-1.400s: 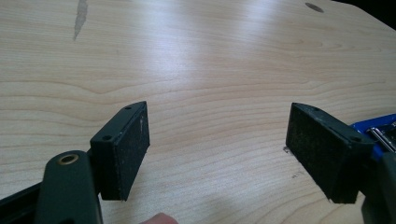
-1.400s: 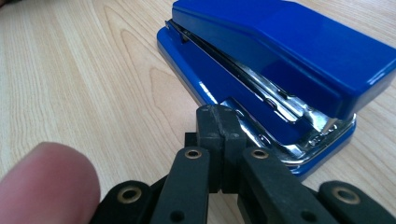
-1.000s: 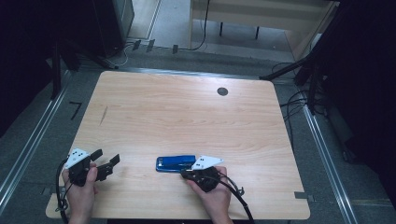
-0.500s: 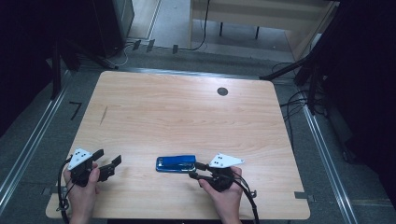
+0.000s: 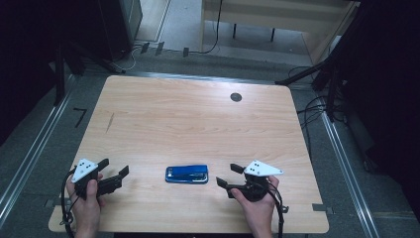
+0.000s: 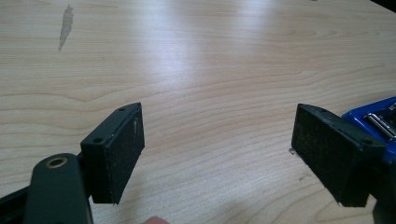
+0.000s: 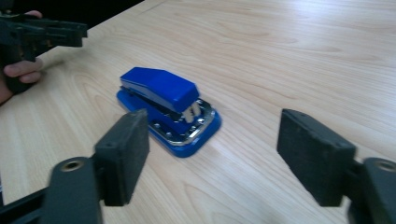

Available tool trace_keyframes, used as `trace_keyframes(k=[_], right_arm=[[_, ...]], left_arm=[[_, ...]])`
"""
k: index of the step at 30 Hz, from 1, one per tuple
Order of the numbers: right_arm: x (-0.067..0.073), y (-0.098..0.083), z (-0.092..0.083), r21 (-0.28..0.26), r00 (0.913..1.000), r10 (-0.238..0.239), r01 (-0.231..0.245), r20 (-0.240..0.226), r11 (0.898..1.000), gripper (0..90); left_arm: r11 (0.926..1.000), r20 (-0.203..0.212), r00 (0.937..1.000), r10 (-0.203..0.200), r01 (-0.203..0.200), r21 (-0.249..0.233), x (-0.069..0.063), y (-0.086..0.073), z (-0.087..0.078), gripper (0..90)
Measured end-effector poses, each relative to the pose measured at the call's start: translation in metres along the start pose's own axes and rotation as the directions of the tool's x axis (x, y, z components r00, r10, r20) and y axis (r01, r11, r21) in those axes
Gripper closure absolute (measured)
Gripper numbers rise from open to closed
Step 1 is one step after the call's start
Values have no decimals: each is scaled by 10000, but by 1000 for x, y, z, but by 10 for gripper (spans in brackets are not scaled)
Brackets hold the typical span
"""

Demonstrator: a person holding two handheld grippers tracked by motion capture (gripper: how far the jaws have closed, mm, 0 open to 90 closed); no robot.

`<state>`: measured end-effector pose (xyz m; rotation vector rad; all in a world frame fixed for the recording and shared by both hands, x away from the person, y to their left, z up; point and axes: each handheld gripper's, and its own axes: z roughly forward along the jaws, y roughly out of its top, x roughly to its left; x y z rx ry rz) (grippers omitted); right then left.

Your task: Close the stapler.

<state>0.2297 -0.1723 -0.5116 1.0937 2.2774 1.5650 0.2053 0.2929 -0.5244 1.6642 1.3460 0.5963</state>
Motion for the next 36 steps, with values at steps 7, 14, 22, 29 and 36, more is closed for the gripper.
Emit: trace_keyframes(k=[7, 14, 22, 29, 36], right_arm=[[-12, -1, -16, -252, 9988, 232, -221, 441, 9994, 129], [-26, -3, -30, -460, 9941, 571, -530, 924, 9975, 48], [-40, -6, -46, -565, 9824, 857, -773, 1659, 9954, 0], [-51, -12, -57, -524, 9761, 924, -836, 1967, 9951, 0], [-61, -18, -70, -449, 9666, 935, -852, 2384, 9954, 0]], left_arm=[[10000, 15, 10000, -17, 17, 3, 0, 0, 0, 174], [10000, 0, 10000, -17, 17, 48, 0, 0, 1, 175], [10000, -7, 10000, -30, 30, 72, 0, 0, 1, 175], [10000, -11, 10000, -41, 41, 78, 1, 0, 1, 175], [10000, -21, 10000, -51, 51, 78, 1, 0, 1, 175]])
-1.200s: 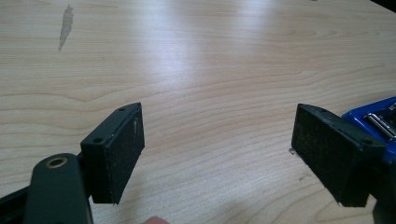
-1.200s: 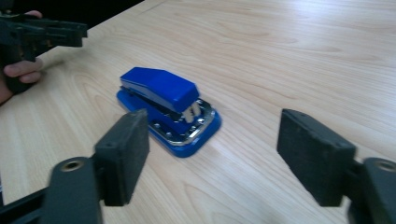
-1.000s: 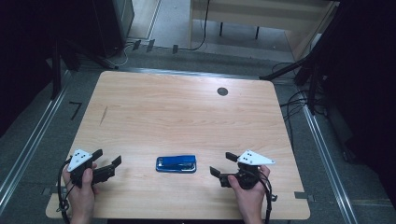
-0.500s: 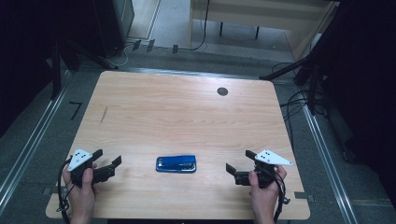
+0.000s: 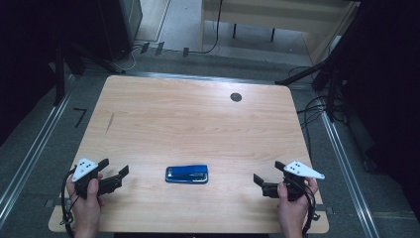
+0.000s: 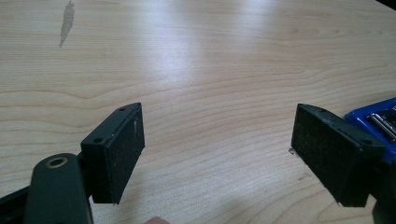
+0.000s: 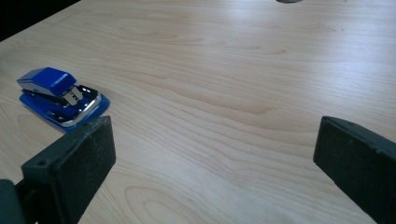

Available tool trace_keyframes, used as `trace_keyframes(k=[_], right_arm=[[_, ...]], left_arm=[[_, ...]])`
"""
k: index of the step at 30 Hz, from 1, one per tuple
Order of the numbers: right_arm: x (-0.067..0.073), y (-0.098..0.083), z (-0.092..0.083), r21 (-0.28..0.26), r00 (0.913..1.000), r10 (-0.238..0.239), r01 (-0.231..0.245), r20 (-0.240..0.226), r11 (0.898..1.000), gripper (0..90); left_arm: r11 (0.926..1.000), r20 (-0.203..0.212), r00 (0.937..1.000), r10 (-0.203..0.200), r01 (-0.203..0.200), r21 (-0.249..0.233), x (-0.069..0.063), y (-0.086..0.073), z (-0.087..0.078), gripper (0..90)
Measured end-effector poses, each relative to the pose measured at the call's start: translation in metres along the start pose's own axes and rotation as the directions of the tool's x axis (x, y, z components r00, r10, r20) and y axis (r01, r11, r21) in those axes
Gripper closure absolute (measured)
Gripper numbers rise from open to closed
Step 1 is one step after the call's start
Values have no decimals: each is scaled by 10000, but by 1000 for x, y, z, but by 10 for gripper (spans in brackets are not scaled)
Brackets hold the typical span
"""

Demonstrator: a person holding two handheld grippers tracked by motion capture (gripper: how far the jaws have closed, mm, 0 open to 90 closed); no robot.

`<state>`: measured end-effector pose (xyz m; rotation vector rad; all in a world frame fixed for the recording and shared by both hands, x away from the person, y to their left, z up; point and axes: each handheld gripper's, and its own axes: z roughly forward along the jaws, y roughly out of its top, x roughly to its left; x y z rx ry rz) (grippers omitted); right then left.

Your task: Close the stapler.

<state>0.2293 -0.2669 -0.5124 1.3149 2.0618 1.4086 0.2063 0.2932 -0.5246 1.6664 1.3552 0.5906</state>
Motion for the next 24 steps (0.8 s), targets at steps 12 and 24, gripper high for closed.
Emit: trace_keyframes(k=[12, 24], right_arm=[[-30, -13, -20, 32, 9963, 42, -45, 860, 10000, 0], [-55, -25, -39, 53, 9882, 234, -245, 1516, 9997, 0]], left_arm=[[10000, -31, 10000, 14, -14, 5, 0, 0, 0, 175], [10000, -19, 10000, 24, -24, 25, -1, 0, 0, 175]])
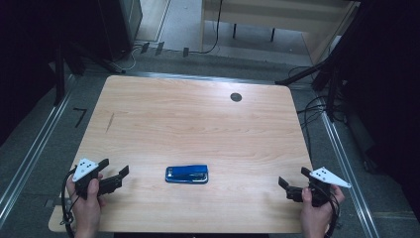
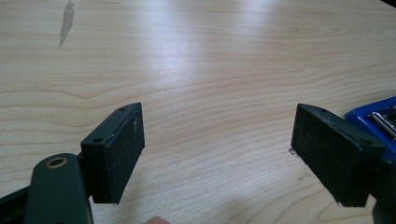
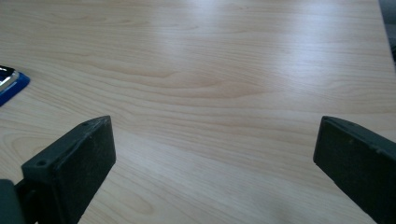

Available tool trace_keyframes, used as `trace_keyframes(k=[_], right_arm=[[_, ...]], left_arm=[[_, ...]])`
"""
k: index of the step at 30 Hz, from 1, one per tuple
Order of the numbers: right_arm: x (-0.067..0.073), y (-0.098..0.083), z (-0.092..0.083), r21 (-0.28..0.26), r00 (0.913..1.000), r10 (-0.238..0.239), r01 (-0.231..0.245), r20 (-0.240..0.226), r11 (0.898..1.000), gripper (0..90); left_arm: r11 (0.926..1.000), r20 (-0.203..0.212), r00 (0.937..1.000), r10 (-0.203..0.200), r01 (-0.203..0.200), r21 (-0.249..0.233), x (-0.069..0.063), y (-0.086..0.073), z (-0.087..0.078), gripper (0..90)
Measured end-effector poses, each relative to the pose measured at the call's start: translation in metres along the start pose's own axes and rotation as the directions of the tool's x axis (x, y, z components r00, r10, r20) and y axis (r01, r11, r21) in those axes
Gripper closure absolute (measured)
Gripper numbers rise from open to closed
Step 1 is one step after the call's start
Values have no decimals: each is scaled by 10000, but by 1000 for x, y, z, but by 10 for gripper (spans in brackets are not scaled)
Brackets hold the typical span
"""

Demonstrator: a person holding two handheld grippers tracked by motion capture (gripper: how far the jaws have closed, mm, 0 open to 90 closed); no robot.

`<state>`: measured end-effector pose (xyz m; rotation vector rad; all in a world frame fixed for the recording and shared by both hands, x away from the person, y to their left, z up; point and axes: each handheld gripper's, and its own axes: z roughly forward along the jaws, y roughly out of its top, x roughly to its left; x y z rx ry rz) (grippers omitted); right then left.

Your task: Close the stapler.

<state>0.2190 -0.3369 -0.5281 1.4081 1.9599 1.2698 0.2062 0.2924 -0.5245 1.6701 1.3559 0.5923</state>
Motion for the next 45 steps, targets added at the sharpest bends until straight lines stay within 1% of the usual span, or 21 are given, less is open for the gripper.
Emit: trace_keyframes(k=[4, 10, 21, 22, 25, 29, 31, 32, 34, 38, 41, 45], right_arm=[[-11, -5, -5, -6, 9997, 146, -146, 183, 9999, 0], [-23, -11, -14, -3, 9985, 323, -323, 439, 9995, 0], [-41, -24, -26, -55, 9973, 412, -409, 602, 9991, 0], [-42, -24, -27, -79, 9967, 508, -504, 634, 9987, 0], [-45, -28, -31, -104, 9966, 535, -529, 632, 9985, 0], [-50, -33, -36, -148, 9950, 726, -718, 690, 9973, 0], [-53, -36, -39, -270, 9947, 824, -809, 620, 9964, 0], [-53, -36, -40, -339, 9939, 864, -843, 686, 9959, 0], [-54, -38, -41, -470, 9939, 937, -910, 578, 9947, 0], [-54, -39, -41, -469, 9949, 825, -798, 585, 9957, 0], [-55, -41, -41, -483, 9945, 856, -828, 608, 9954, 0], [-53, -41, -40, -455, 9943, 791, -759, 720, 9961, 0]], left_arm=[[10000, 8, 10000, 22, -22, 12, 0, 0, 0, 175], [10000, -2, 10000, 25, -25, 15, 0, 0, 0, 175], [10000, -10, 10000, 33, -33, 54, 0, 0, 0, 175], [10000, -9, 10000, 31, -31, 54, 0, 0, 0, 175], [10000, -6, 10000, 42, -42, 61, 0, 0, 0, 175], [9999, 3, 10000, 67, -67, 82, 0, 0, 0, 175], [10000, 7, 10000, 60, -60, 71, -1, 0, 0, 175], [10000, 2, 10000, 64, -64, 71, -1, 0, 0, 175], [10000, 0, 10000, 60, -60, 71, -1, 0, 0, 175], [10000, 2, 10000, 53, -53, 76, -1, 0, 0, 175], [9999, 10, 10000, 75, -75, 80, -1, 0, 0, 175], [9999, 2, 10000, 91, -91, 101, -1, 0, 0, 176]])
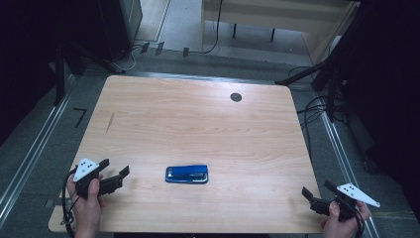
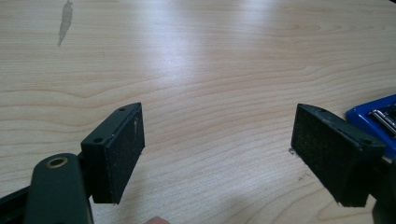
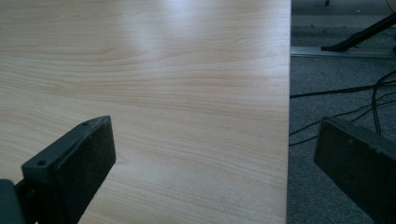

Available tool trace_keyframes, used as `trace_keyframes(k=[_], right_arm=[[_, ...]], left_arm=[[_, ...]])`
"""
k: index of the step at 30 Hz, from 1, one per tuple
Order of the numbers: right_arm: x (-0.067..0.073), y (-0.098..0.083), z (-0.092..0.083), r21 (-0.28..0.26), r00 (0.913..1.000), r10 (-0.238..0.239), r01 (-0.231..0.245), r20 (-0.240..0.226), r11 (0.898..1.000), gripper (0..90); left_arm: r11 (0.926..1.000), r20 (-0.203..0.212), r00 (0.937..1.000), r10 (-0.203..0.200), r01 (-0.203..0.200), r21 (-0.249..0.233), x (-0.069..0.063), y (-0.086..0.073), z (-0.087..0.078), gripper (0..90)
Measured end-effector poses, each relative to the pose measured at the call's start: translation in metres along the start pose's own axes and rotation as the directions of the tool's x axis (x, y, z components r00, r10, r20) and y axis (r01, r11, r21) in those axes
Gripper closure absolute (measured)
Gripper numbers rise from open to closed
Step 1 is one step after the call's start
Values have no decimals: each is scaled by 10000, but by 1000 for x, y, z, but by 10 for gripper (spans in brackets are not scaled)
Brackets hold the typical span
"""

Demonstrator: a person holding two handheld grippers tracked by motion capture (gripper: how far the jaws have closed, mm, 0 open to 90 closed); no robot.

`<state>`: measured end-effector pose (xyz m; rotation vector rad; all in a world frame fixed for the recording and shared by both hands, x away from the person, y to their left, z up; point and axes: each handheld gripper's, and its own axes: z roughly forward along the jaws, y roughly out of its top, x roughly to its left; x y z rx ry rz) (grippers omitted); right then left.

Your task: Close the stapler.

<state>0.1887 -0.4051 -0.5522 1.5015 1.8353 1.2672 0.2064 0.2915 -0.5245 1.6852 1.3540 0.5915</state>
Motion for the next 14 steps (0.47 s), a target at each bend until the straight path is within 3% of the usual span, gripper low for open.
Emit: trace_keyframes(k=[14], right_arm=[[3, 0, 1, 73, 9998, -39, 38, 219, 10000, 0]], left_arm=[[10000, -34, 10000, 43, -43, 90, -1, 0, 1, 176]])
